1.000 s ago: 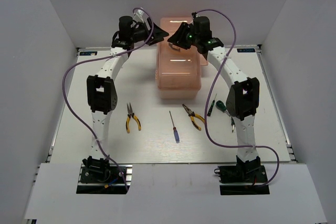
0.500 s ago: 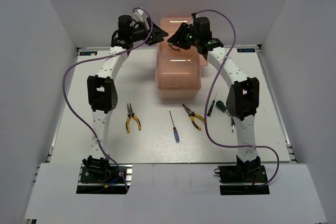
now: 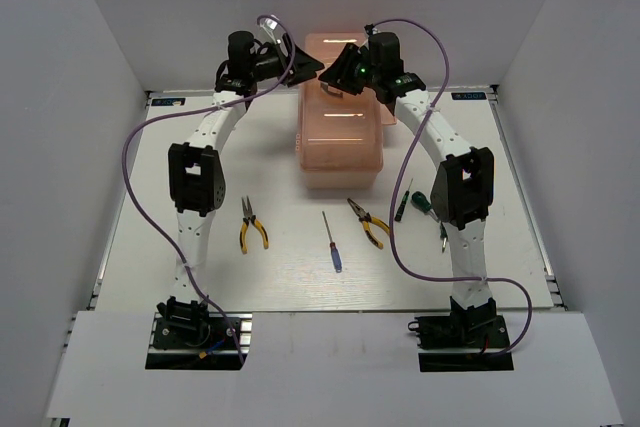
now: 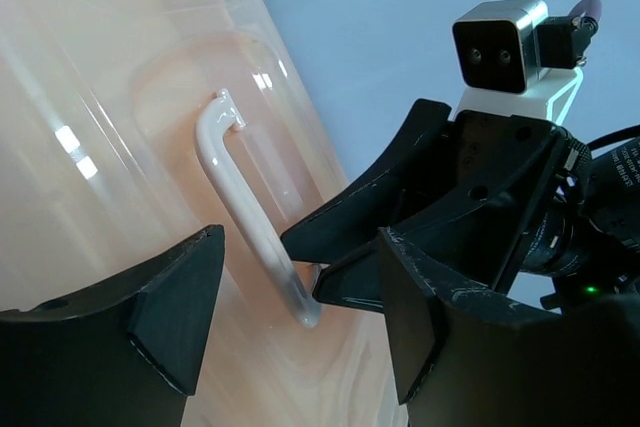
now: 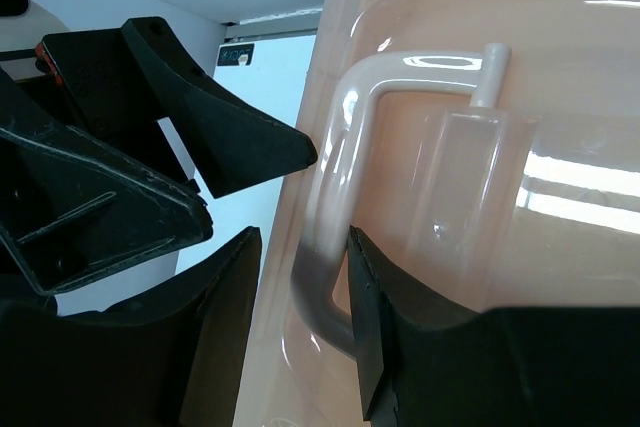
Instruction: Sort the tools into containers
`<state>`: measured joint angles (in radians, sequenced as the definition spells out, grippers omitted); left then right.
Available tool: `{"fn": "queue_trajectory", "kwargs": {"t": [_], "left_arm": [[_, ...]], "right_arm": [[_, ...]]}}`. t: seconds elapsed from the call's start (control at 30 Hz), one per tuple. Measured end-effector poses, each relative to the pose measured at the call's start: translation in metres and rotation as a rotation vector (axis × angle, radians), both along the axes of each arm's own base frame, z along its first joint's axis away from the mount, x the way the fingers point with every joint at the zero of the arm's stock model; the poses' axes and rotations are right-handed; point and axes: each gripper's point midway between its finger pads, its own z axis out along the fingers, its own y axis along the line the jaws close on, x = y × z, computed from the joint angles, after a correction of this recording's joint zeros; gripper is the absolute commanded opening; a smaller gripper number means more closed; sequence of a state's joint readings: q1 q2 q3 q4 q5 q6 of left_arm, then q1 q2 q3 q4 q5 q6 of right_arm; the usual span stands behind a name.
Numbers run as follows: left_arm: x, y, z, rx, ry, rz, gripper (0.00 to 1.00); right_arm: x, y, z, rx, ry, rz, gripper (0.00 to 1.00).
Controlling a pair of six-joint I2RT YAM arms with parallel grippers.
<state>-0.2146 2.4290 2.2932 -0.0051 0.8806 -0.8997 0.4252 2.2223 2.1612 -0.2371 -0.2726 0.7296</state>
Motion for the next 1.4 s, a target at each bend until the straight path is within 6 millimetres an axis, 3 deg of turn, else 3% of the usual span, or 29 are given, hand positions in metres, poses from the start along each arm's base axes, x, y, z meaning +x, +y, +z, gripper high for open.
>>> {"fn": "queue_trajectory", "kwargs": {"t": [1.03,1.23,1.4], "left_arm": [[-0.016,-0.009,0.0,-0.063,0.082,-0.114,0.72],[-0.017,-0.009,0.001,-0.069,0.093,-0.119,0.72],[-0.018,-0.007,0.0,-0.081,0.103,-0.134,0.72]], "right_arm": [[-0.001,0.0,0.002,0.012,-0.002,0.017,0.45],[-0.002,0.003,0.002,0.028,-0.009,0.035,0.58],[-0.003,0.005,0.0,0.041,-0.01,0.05,0.6]]}}
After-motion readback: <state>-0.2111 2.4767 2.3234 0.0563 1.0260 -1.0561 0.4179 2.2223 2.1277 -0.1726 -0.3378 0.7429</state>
